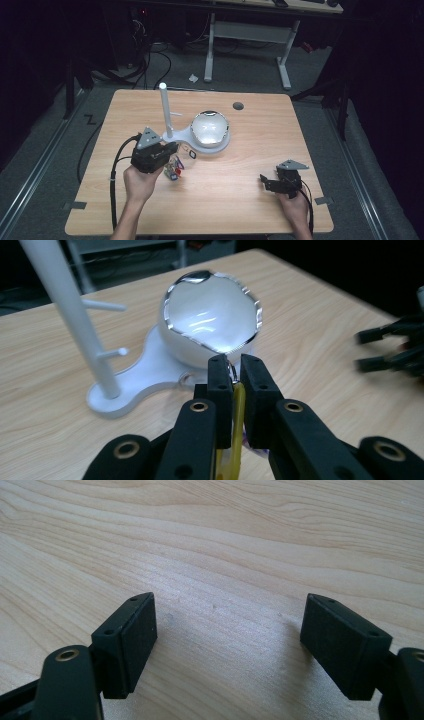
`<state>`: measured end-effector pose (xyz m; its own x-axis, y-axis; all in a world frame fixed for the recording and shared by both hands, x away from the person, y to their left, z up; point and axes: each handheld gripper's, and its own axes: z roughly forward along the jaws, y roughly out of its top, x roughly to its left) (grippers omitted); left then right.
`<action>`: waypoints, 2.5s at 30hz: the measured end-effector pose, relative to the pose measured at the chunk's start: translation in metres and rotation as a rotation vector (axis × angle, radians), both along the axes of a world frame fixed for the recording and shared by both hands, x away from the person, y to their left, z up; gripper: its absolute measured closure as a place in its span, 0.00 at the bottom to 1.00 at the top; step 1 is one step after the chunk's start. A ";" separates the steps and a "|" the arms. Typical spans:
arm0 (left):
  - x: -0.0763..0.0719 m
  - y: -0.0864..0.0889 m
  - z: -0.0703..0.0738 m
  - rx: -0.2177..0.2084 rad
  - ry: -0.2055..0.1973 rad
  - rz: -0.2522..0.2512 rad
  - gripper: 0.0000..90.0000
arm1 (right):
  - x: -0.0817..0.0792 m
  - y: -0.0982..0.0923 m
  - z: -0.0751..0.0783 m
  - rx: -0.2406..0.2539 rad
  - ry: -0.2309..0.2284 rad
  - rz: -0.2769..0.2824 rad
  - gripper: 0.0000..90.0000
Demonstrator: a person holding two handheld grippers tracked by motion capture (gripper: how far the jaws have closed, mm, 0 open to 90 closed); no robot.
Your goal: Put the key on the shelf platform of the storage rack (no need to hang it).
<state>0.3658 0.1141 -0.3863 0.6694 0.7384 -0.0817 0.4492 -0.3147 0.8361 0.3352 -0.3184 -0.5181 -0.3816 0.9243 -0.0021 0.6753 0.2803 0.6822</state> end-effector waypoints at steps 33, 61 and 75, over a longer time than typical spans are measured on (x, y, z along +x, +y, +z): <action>0.038 -0.031 0.075 -0.127 -0.029 -0.128 0.94 | 0.000 0.000 0.000 -0.001 -0.001 0.002 0.25; 0.085 -0.068 0.122 -0.152 -0.035 -0.154 0.94 | 0.000 0.000 0.000 -0.001 0.001 0.001 0.25; 0.111 -0.083 0.108 -0.143 -0.009 -0.112 0.94 | 0.000 0.000 0.000 -0.001 0.000 0.003 0.25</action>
<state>0.4765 0.0308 -0.2778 0.7481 0.6403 -0.1746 0.4104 -0.2397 0.8798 0.3352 -0.3185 -0.5181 -0.3845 0.9231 -0.0035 0.6742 0.2834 0.6821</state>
